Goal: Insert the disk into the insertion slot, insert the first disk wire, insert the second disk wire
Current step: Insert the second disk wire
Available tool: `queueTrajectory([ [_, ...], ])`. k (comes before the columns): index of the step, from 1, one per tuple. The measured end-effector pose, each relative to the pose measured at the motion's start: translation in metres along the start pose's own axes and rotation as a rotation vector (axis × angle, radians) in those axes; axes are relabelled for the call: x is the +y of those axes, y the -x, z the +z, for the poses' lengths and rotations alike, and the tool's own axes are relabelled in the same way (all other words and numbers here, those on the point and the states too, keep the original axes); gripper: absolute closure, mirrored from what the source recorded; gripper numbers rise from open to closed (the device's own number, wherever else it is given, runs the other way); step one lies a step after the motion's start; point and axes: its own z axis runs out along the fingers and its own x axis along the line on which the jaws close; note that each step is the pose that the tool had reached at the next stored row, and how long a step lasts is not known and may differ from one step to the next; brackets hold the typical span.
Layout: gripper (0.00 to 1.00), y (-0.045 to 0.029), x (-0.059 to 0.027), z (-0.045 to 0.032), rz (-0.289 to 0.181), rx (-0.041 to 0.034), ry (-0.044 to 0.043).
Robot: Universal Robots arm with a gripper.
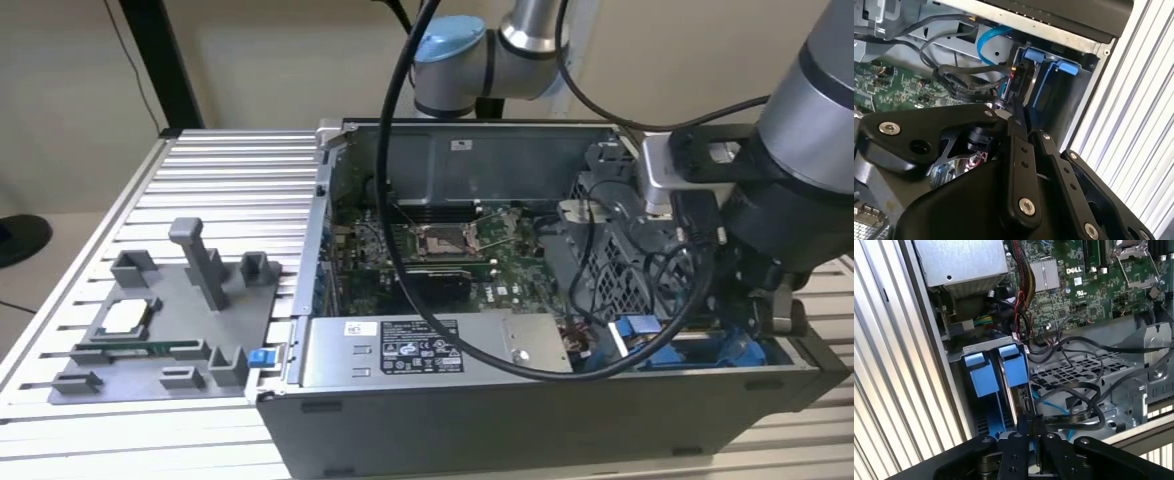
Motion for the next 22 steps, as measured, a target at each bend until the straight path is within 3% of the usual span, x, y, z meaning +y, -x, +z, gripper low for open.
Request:
queueTrajectory([
  [3,1.00,-0.0004,0.0012,0.0015,-0.020,0.0022,-0.0014],
  [9,1.00,-0.0004,0.0021,0.0020,-0.081,0.0035,0.0092],
  [22,1.00,-0.0005,0.0022,0.0022,-0.097,0.0005,0.0128],
])
